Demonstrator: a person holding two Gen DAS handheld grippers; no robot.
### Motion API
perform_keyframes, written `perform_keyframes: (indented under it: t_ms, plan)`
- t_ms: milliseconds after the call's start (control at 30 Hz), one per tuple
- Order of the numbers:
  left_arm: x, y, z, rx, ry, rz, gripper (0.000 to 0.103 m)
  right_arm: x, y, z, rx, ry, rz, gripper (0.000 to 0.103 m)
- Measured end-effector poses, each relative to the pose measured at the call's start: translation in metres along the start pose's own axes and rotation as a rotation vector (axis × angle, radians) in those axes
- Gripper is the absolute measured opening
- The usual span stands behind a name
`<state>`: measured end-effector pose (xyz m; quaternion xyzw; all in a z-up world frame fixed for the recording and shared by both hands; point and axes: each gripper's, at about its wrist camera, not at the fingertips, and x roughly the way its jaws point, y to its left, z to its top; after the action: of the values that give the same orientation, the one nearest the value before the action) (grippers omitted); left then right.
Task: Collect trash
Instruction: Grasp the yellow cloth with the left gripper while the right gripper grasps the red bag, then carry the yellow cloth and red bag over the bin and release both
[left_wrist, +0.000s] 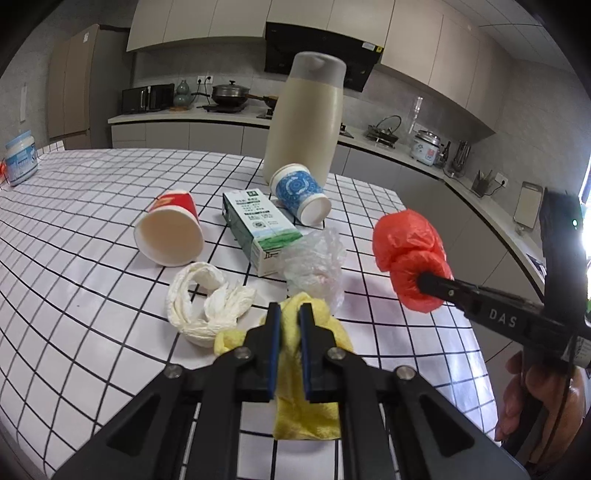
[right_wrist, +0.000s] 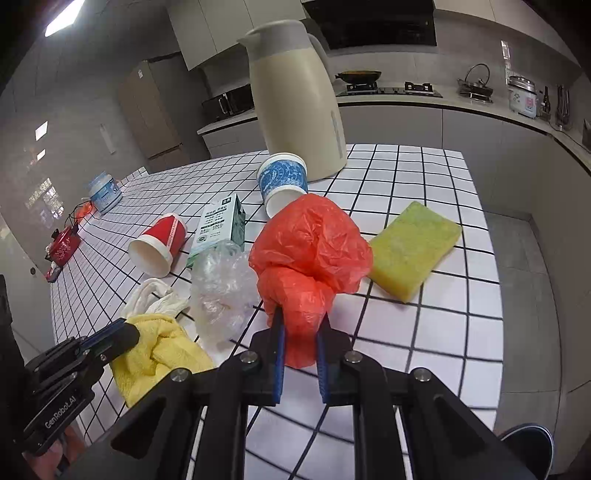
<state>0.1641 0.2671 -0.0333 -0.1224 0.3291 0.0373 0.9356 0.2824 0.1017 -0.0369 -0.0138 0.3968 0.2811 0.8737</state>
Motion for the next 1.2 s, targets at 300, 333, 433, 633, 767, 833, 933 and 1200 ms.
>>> perform_keyframes:
  t_ms: [300,333,433,633,767,833,933,1200]
  plan:
    - [-0.038,-0.01,0.002,0.083,-0.034,-0.05,0.011,-0.057,0.023,-0.035,0.026,-0.034,-0.062,0.015]
    - [-0.041,-0.011,0.001,0.093,-0.036,-0.058,0.011,-0.062,0.025,-0.038,0.03,-0.038,-0.069,0.015]
    - [-0.052,-0.018,-0.001,0.126,-0.038,-0.089,0.011,-0.083,0.031,-0.051,0.049,-0.052,-0.1,0.015]
    - [-0.067,-0.04,-0.012,0.186,-0.038,-0.165,0.011,-0.129,0.032,-0.082,0.101,-0.086,-0.178,0.015]
    - [-0.074,-0.06,-0.019,0.208,-0.041,-0.205,0.011,-0.156,0.025,-0.1,0.129,-0.099,-0.221,0.015]
    - [-0.078,-0.069,-0.022,0.217,-0.041,-0.219,0.011,-0.171,0.018,-0.108,0.143,-0.107,-0.238,0.015]
    - [-0.082,-0.089,-0.028,0.235,-0.043,-0.232,0.011,-0.188,0.005,-0.117,0.161,-0.118,-0.255,0.015]
    - [-0.082,-0.164,-0.046,0.253,-0.045,-0.234,0.011,-0.228,-0.056,-0.147,0.185,-0.114,-0.269,0.015]
